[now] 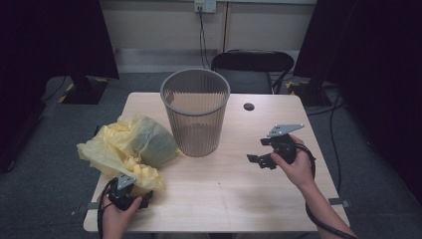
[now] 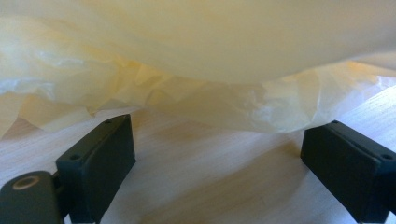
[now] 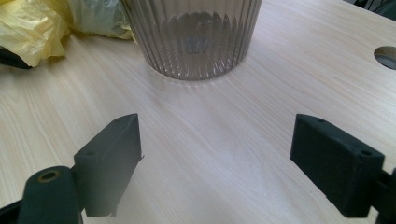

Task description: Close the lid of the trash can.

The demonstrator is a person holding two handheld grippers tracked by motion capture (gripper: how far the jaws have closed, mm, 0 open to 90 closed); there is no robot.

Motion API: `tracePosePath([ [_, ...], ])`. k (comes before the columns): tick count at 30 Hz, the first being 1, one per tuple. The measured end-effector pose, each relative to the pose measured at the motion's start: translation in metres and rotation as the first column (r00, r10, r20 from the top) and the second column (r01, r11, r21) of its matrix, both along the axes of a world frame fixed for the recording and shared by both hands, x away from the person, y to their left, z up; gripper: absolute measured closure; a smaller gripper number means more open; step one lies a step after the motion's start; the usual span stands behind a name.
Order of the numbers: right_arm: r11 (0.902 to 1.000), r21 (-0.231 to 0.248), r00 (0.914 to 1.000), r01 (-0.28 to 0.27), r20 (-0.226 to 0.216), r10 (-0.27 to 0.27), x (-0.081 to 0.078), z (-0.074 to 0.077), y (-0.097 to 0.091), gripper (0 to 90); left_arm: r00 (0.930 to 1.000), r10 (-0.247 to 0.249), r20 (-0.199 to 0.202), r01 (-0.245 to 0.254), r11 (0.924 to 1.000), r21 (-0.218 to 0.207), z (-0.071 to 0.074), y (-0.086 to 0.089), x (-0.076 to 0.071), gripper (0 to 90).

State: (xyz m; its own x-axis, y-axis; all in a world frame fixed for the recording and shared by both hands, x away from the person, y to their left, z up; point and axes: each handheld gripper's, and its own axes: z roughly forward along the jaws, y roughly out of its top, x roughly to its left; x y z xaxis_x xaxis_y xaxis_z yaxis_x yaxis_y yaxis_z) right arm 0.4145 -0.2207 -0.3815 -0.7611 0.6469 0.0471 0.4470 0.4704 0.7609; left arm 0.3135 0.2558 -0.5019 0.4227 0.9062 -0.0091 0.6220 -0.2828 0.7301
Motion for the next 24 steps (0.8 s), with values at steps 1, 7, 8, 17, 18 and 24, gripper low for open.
tracePosePath([
  [1, 1.0000, 0.001, 1.0000, -0.002, 0.001, 0.002, -0.001, 0.000, 0.000, 15.4, 1.0000, 0.000, 0.000, 0.000, 1.0000, 0.000, 0.000, 0.000, 0.000, 9.3],
  [7, 1.0000, 0.000, 1.0000, -0.009, 0.001, 0.009, -0.004, -0.003, -0.002, 15.4, 1.0000, 0.000, 0.000, 0.000, 1.0000, 0.000, 0.000, 0.000, 0.000, 9.2],
  [8, 0.9999, -0.004, 1.0000, -0.009, 0.003, 0.009, -0.005, -0.004, -0.002, 15.3, 1.0000, 0.000, 0.000, 0.000, 1.0000, 0.000, 0.000, 0.000, 0.000, 9.3],
  [17, 1.0000, 0.002, 1.0000, -0.004, 0.000, 0.004, -0.008, -0.012, -0.011, 15.4, 1.0000, 0.000, 0.000, 0.000, 1.0000, 0.000, 0.000, 0.000, 0.000, 9.2],
  [18, 1.0000, 0.001, 1.0000, -0.001, 0.001, 0.001, -0.009, -0.013, -0.012, 15.5, 1.0000, 0.000, 0.000, 0.000, 1.0000, 0.000, 0.000, 0.000, 0.000, 9.3],
  [24, 0.9999, 0.011, 1.0000, 0.005, -0.006, -0.005, -0.011, -0.019, -0.019, 15.5, 1.0000, 0.000, 0.000, 0.000, 1.0000, 0.000, 0.000, 0.000, 0.000, 9.2],
])
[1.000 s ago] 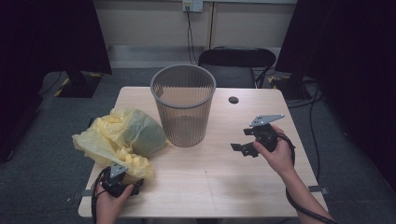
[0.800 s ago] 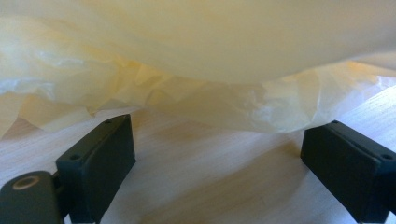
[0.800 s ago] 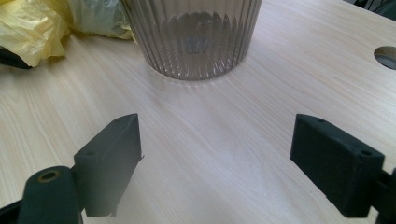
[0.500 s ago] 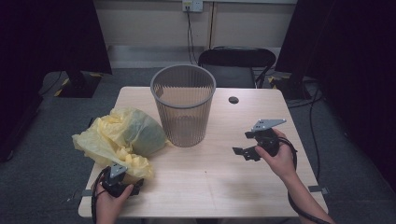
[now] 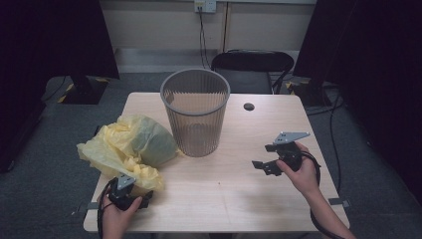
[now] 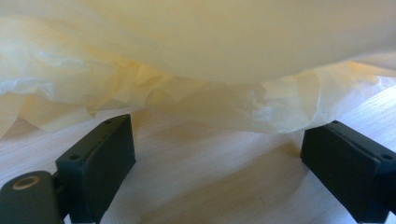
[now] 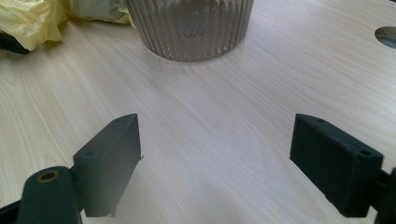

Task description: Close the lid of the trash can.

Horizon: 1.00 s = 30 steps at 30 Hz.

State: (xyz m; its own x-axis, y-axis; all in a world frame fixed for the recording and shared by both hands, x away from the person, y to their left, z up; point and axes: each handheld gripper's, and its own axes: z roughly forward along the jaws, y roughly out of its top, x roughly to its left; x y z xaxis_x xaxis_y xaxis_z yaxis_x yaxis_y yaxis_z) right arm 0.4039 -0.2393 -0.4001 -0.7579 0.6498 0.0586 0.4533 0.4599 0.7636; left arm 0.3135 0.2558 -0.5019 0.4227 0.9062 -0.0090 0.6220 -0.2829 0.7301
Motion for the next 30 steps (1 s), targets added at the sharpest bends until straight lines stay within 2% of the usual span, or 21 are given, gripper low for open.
tracePosePath([
  [13, 0.9996, 0.017, 0.9996, 0.021, -0.020, -0.021, -0.006, -0.013, -0.017, 15.4, 1.0000, 0.000, 0.000, 0.000, 1.0000, -0.001, 0.000, 0.000, 0.000, 9.2],
  [22, 0.9976, 0.046, 0.9983, 0.052, -0.029, -0.050, -0.010, -0.028, -0.033, 15.5, 1.0000, -0.001, -0.001, 0.001, 1.0000, 0.001, 0.000, 0.000, 0.000, 9.2],
  [30, 0.9956, 0.053, 0.9962, 0.077, -0.045, -0.074, -0.014, -0.042, -0.047, 15.5, 1.0000, 0.000, 0.000, 0.000, 1.0000, 0.000, 0.000, 0.000, 0.000, 9.2],
])
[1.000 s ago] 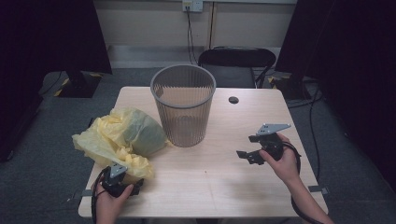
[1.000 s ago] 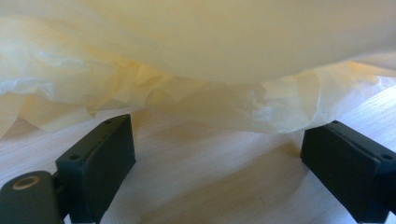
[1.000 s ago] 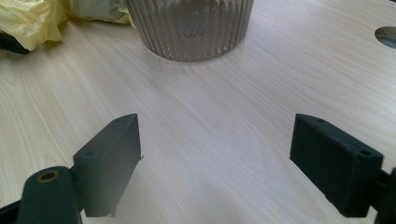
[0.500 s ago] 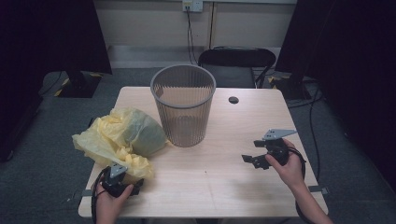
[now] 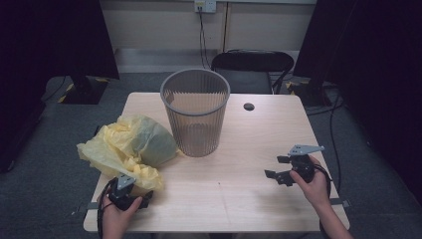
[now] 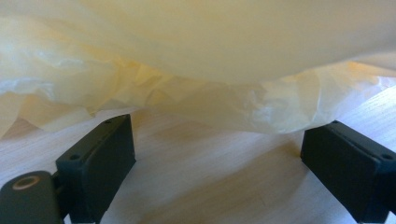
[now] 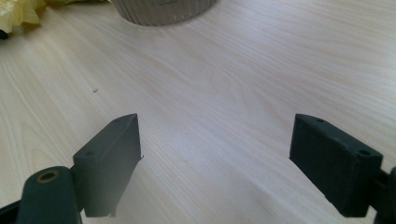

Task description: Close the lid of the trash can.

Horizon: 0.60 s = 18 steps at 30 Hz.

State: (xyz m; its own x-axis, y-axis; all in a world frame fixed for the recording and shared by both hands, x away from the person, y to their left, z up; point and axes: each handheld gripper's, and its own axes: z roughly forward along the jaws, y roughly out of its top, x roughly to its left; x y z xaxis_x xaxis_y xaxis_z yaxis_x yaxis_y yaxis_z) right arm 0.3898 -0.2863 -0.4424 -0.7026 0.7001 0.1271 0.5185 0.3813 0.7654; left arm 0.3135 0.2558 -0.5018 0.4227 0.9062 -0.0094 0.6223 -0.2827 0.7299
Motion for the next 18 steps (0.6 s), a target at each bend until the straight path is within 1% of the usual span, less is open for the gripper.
tracePosePath([
  [2, 1.0000, 0.004, 1.0000, 0.003, -0.009, -0.003, -0.001, -0.003, -0.003, 15.5, 1.0000, 0.000, 0.000, 0.000, 1.0000, 0.000, 0.000, 0.000, 0.000, 9.2],
  [11, 0.9996, 0.005, 0.9994, 0.026, -0.024, -0.026, -0.006, -0.017, -0.016, 15.5, 1.0000, 0.000, 0.000, 0.000, 1.0000, 0.000, 0.000, 0.000, 0.000, 9.2],
  [13, 0.9995, -0.004, 0.9992, 0.030, -0.025, -0.030, -0.007, -0.020, -0.018, 15.6, 1.0000, 0.000, 0.000, 0.000, 1.0000, 0.000, 0.000, 0.000, 0.000, 9.3],
  [18, 0.9993, -0.005, 0.9990, 0.038, -0.022, -0.038, -0.009, -0.024, -0.022, 15.5, 1.0000, 0.000, 0.000, 0.000, 1.0000, 0.000, 0.000, 0.000, 0.000, 9.2],
])
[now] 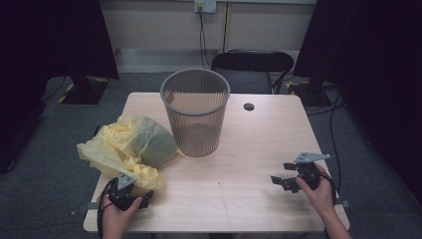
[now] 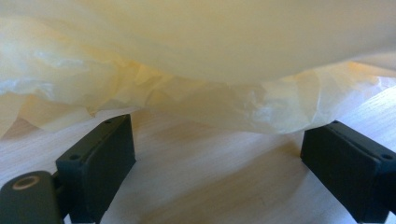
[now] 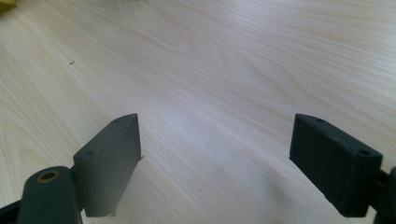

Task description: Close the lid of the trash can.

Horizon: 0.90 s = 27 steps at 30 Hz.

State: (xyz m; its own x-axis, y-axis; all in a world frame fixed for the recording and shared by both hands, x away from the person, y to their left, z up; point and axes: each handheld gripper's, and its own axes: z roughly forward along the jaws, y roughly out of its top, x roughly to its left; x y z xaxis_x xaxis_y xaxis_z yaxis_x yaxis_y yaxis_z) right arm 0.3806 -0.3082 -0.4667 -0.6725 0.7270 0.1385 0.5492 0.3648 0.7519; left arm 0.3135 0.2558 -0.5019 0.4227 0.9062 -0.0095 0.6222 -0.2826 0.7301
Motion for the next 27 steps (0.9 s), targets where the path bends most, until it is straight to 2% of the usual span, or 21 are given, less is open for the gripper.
tracePosePath([
  [10, 0.9994, -0.031, 0.9998, 0.017, 0.010, -0.017, -0.003, -0.017, -0.003, 15.6, 1.0000, 0.000, 0.000, 0.000, 1.0000, 0.000, 0.000, 0.000, 0.000, 9.2],
  [14, 0.9989, -0.043, 0.9998, 0.017, 0.012, -0.016, -0.003, -0.019, -0.001, 15.4, 1.0000, 0.000, 0.000, 0.000, 1.0000, 0.000, 0.000, 0.000, 0.000, 9.2],
  [21, 0.9951, -0.099, 0.9996, 0.009, 0.028, -0.006, -0.004, -0.025, 0.002, 15.3, 1.0000, 0.000, 0.000, 0.000, 1.0000, 0.000, 0.000, 0.000, 0.000, 9.2],
  [27, 0.9929, -0.119, 0.9997, 0.003, 0.026, 0.000, -0.004, -0.028, 0.003, 15.4, 1.0000, 0.000, 0.000, 0.000, 1.0000, 0.000, 0.000, 0.000, 0.000, 9.3],
])
